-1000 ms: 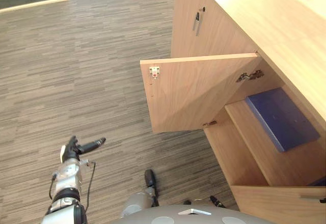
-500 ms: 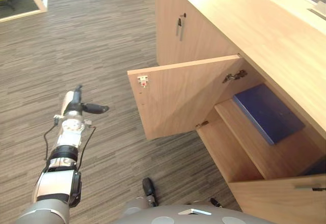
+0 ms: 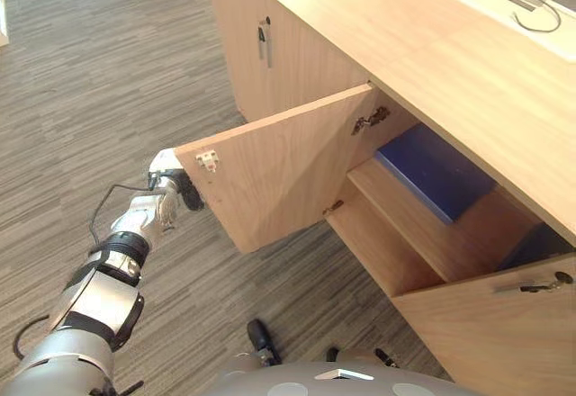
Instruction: Walk over to the cabinet, pick up the folder, carry it to the office cabinet, place the folder inside the office cabinet, then close the office cabinet door
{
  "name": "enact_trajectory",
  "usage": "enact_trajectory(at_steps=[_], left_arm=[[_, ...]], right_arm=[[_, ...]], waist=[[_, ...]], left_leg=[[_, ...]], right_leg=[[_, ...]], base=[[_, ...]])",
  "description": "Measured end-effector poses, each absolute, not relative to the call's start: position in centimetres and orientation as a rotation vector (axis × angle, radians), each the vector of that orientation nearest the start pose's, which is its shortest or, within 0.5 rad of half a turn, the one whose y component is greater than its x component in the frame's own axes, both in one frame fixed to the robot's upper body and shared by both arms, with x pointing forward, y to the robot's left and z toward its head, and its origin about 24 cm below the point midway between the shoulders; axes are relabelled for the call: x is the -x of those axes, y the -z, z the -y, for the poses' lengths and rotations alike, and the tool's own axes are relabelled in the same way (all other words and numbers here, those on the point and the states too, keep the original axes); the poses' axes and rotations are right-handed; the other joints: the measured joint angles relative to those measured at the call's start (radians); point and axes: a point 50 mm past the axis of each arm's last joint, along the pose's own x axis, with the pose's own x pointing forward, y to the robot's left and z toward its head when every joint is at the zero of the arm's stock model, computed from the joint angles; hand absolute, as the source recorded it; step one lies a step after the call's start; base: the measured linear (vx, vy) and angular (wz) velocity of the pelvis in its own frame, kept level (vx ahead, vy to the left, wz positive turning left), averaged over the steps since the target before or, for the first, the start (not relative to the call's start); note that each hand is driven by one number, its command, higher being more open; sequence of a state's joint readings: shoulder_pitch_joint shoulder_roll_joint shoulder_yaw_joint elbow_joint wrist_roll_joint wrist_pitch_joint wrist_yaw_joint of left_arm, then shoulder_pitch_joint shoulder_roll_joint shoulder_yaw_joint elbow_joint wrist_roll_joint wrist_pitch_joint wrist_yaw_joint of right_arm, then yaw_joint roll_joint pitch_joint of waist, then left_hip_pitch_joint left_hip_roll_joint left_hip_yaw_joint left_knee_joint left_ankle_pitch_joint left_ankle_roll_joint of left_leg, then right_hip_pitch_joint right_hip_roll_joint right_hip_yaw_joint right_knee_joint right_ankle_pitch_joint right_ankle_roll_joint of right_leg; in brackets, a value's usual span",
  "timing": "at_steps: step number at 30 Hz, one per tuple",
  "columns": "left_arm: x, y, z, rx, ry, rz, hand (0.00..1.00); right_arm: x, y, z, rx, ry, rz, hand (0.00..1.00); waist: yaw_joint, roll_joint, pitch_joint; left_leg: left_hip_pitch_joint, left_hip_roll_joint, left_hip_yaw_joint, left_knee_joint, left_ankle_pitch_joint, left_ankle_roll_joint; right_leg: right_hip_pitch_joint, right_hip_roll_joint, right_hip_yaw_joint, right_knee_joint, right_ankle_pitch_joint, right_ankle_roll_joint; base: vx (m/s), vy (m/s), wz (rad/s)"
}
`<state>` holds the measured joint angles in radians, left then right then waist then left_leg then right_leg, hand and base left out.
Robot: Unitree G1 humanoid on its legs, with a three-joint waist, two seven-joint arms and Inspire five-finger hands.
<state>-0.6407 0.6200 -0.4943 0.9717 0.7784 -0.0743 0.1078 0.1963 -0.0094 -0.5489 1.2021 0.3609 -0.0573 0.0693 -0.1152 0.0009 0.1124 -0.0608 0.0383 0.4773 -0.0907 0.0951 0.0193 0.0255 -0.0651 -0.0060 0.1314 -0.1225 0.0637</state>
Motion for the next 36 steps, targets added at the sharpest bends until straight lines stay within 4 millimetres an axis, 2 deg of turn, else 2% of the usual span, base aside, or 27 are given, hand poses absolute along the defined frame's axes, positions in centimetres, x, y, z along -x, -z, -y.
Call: enact_trajectory(at_steps=[4, 7, 9, 10, 12, 14, 16, 18, 20, 23, 26, 32, 35, 36], left_arm=[[-33.6, -3.1, -25.2, -1.81, 0.387, -0.177, 1.0], [-32.7, -2.6, -22.0, -1.814, 0.529, 0.002, 1.0], [-31.3, -1.7, -18.3, -1.722, 0.605, 0.125, 1.0], [-30.9, -1.4, -17.4, -1.692, 0.621, 0.148, 1.0], [-28.9, 0.1, -13.2, -1.514, 0.664, 0.199, 1.0], [-27.8, 1.4, -10.6, -1.352, 0.667, 0.16, 1.0], [-24.9, 3.8, -6.7, -1.119, 0.744, 0.068, 1.0], [-22.8, 5.4, -5.0, -1.06, 0.848, 0.012, 1.0], [-19.1, 8.1, -3.1, -1.003, 1.04, -0.105, 1.0], [-15.9, 10.1, -2.8, -0.933, 1.174, -0.241, 1.0], [-14.6, 11.2, -3.5, -0.876, 1.199, -0.356, 1.0], [-14.5, 11.9, -4.3, -0.88, 1.181, -0.407, 1.0], [-14.6, 13.0, -6.0, -0.895, 1.098, -0.5, 1.0], [-14.9, 13.6, -7.5, -0.887, 1.019, -0.571, 1.0]], right_arm=[[-0.3, 17.5, 20.5, -0.612, 0.776, -1.153, 1.0], [0.4, 17.6, 20.4, -0.628, 0.807, -1.177, 1.0], [0.4, 17.5, 20.8, -0.565, 0.769, -1.205, 1.0], [0.4, 17.5, 21.0, -0.53, 0.746, -1.218, 1.0], [0.4, 17.4, 21.6, -0.414, 0.661, -1.261, 1.0], [0.2, 17.3, 22.0, -0.362, 0.631, -1.269, 1.0], [0.4, 17.1, 22.6, -0.32, 0.605, -1.285, 1.0], [0.5, 17.1, 22.6, -0.316, 0.599, -1.29, 1.0], [0.4, 17.1, 22.4, -0.322, 0.597, -1.292, 1.0], [0.3, 17.2, 21.9, -0.332, 0.595, -1.293, 1.0], [0.4, 17.3, 21.7, -0.335, 0.598, -1.299, 1.0], [0.2, 17.3, 21.6, -0.323, 0.575, -1.3, 1.0], [0.1, 17.4, 21.2, -0.333, 0.573, -1.301, 1.0], [0.1, 17.5, 20.6, -0.358, 0.583, -1.3, 1.0]], waist=[[-0.002, 0.003, -0.002], [-0.001, 0.006, -0.003], [-0.005, 0.013, -0.007], [-0.006, 0.014, -0.007], [-0.027, 0.008, -0.012], [-0.03, 0.009, -0.016], [-0.024, 0.013, -0.02], [-0.023, 0.012, -0.022], [-0.025, 0.009, -0.021], [-0.026, -0.002, -0.017], [-0.021, -0.012, -0.015], [-0.025, -0.009, -0.019], [-0.025, -0.014, -0.024], [-0.025, -0.024, -0.024]], left_leg=[[0.0, 0.002, 0.0, 0.0, 0.0, 0.0], [-0.001, -0.005, -0.003, -0.001, 0.002, 0.002], [-0.003, -0.013, -0.008, -0.005, 0.003, 0.004], [-0.003, -0.014, -0.01, -0.005, 0.004, 0.005], [-0.013, -0.036, -0.038, -0.005, 0.001, 0.002], [-0.021, -0.05, -0.06, -0.005, 0.007, -0.003], [-0.025, -0.054, -0.083, -0.005, 0.014, -0.006], [-0.03, -0.055, -0.093, -0.005, 0.021, 0.0], [-0.033, -0.057, -0.098, -0.005, 0.025, 0.008], [-0.027, -0.061, -0.098, -0.005, 0.024, 0.011], [-0.009, -0.063, -0.096, -0.005, 0.021, 0.015], [0.01, -0.055, -0.082, -0.004, 0.018, 0.015], [0.017, -0.039, -0.058, 0.003, 0.013, 0.023], [-0.011, -0.017, -0.045, 0.083, -0.023, 0.026]], right_leg=[[-0.014, -0.002, 0.015, -0.021, 0.032, 0.004], [-0.015, -0.006, 0.013, -0.031, 0.037, 0.004], [-0.014, -0.019, 0.009, -0.032, 0.036, 0.004], [-0.014, -0.02, 0.008, -0.033, 0.035, 0.004], [-0.009, -0.037, -0.028, -0.033, 0.0, 0.0], [-0.009, -0.053, -0.052, -0.029, -0.029, 0.005], [-0.003, -0.055, -0.074, -0.028, -0.033, 0.009], [-0.002, -0.054, -0.083, -0.028, -0.034, 0.01], [-0.001, -0.055, -0.086, -0.03, -0.031, 0.016], [0.014, -0.057, -0.085, -0.048, -0.02, 0.032], [0.033, -0.058, -0.083, -0.05, -0.017, 0.037], [0.046, -0.049, -0.068, -0.05, -0.022, 0.03], [0.045, -0.035, -0.042, -0.051, -0.022, 0.027], [0.046, -0.032, -0.034, -0.05, -0.02, 0.019]], base=[[-0.01, 0.015, -0.39], [-0.05, 0.008, -0.12], [-0.09, 0.036, 0.02], [-0.11, 0.045, 0.1], [-0.12, 0.031, 0.34], [-0.09, 0.034, 0.37], [-0.07, 0.039, 0.29], [-0.04, 0.026, 0.19], [-0.01, 0.033, 0.09], [0.03, 0.034, 0.01], [0.01, 0.008, 0.0], [0.0, 0.009, -0.08], [0.0, -0.012, -0.22], [0.02, -0.015, -0.18]])
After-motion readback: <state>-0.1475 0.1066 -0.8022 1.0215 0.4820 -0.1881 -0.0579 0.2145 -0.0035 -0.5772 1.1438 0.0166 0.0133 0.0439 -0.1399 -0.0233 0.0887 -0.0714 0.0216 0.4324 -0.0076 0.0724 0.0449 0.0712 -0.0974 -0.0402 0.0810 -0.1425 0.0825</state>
